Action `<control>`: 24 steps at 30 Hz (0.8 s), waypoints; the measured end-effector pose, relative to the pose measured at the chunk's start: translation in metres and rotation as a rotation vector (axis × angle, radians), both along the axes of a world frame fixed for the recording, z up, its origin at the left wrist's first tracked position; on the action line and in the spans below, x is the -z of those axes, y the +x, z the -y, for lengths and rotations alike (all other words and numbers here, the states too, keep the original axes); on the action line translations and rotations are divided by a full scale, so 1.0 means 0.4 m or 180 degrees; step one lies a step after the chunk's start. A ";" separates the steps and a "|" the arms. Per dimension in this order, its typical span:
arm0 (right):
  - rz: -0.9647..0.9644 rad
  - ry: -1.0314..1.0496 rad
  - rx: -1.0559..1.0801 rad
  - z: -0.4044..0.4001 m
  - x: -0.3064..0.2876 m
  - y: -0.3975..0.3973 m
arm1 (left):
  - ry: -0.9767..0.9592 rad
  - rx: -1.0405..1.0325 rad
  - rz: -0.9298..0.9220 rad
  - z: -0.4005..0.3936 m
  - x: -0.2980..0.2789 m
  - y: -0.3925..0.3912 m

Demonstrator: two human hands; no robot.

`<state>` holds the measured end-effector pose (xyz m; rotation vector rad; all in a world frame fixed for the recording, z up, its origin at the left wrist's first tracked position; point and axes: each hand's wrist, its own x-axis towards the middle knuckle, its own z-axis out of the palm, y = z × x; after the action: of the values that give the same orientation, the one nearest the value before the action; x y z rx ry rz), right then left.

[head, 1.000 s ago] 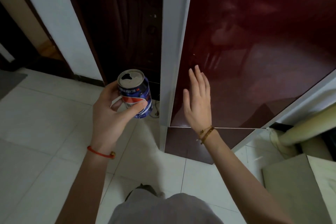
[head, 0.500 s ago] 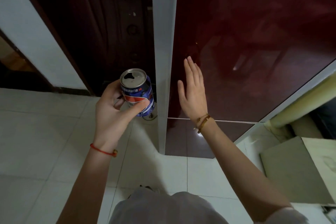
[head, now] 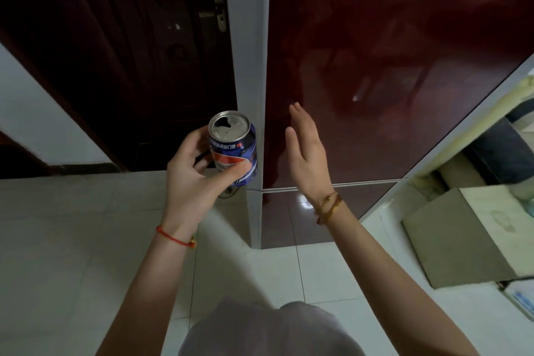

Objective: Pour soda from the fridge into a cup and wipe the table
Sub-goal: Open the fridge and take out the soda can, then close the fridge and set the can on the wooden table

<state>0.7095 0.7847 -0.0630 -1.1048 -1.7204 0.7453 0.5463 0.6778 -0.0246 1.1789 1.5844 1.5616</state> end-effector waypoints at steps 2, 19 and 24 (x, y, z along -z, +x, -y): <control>-0.0105 -0.0318 0.0089 0.035 -0.002 0.006 | -0.0020 0.0125 0.0008 -0.012 0.002 0.000; -0.2580 -0.3132 0.0659 0.264 0.028 0.133 | -0.0347 0.1770 -0.0018 -0.076 0.055 0.157; -0.3077 -0.3181 0.1118 0.337 0.034 0.216 | -0.0458 0.2317 -0.0188 -0.063 0.067 0.243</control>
<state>0.7958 0.6497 -0.0765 -1.2798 -0.2680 1.6275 0.6433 0.7029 -0.0516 1.5016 1.0833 0.9290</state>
